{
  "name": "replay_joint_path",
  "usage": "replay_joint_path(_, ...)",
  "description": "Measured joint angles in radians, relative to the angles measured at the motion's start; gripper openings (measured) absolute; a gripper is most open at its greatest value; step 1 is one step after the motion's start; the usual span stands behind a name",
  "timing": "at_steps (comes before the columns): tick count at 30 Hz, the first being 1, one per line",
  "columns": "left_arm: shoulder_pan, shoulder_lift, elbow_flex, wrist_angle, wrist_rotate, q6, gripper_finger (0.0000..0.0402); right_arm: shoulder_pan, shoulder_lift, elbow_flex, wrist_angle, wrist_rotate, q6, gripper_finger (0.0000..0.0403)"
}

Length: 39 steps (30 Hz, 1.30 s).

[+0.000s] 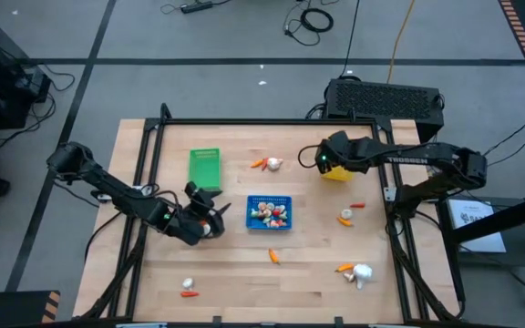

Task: Sort produce into baskets
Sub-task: Put the white garlic into the yellow bin

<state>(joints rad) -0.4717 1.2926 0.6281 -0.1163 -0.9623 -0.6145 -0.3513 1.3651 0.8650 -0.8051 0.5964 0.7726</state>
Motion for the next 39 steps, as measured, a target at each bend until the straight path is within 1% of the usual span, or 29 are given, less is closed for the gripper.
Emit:
replay_joint_path(4, 0.0, 0.0, 0.0, 0.063, 0.067, 0.077, 0.0232, -0.008, 0.0, 0.0, 0.0, 0.004, 0.009, 0.0184)
replay_joint_path(8, 0.0, 0.0, 0.0, 0.09, 0.077, 0.101, 0.0232, -0.008, 0.0, 0.005, -0.007, -0.011, 0.0, 0.0213)
replay_joint_path(10, 0.0, 0.0, 0.0, 0.087, 0.078, 0.101, 0.0232, -0.007, 0.0, 0.024, -0.027, -0.056, -0.011, 0.0223)
replay_joint_path(14, 0.0, 0.0, 0.0, 0.087, 0.078, 0.105, 0.0232, 0.021, 0.0, 0.079, -0.091, -0.22, -0.012, 0.0234)
replay_joint_path(16, 0.0, 0.0, 0.0, 0.087, 0.078, 0.105, 0.0232, 0.065, 0.0, 0.094, -0.118, -0.286, 0.011, 0.0235)
replay_joint_path(18, 0.0, 0.0, 0.0, 0.087, 0.079, 0.105, 0.0232, 0.134, 0.0, 0.098, -0.142, -0.314, 0.043, 0.0235)
replay_joint_path(21, 0.0, 0.0, 0.0, 0.086, 0.09, 0.105, 0.0232, 0.262, 0.0, 0.098, -0.193, -0.296, 0.143, 0.0235)
replay_joint_path(25, 0.0, 0.0, 0.0, 0.086, 0.099, 0.105, 0.0232, 0.473, 0.0, 0.092, -0.225, -0.169, 0.344, 0.0235)
replay_joint_path(28, 0.0, 0.0, 0.0, 0.09, 0.099, 0.104, 0.0232, 0.595, 0.007, 0.065, -0.226, -0.109, 0.509, 0.0235)
replay_joint_path(30, 0.0, 0.0, 0.001, 0.101, 0.107, 0.104, 0.0232, 0.655, 0.019, 0.037, -0.225, -0.078, 0.614, 0.0235)
replay_joint_path(32, 0.0, 0.0, 0.001, 0.114, 0.121, 0.104, 0.0232, 0.705, 0.031, 0.002, -0.221, -0.073, 0.707, 0.0235)
replay_joint_path(36, 0.0, 0.0, 0.001, 0.118, 0.126, 0.104, 0.0232, 0.782, 0.062, -0.043, -0.216, -0.068, 0.849, 0.0235)
replay_joint_path(39, 0.001, 0.0, 0.001, 0.118, 0.127, 0.104, 0.0232, 0.836, 0.095, -0.053, -0.216, -0.041, 0.938, 0.0235)
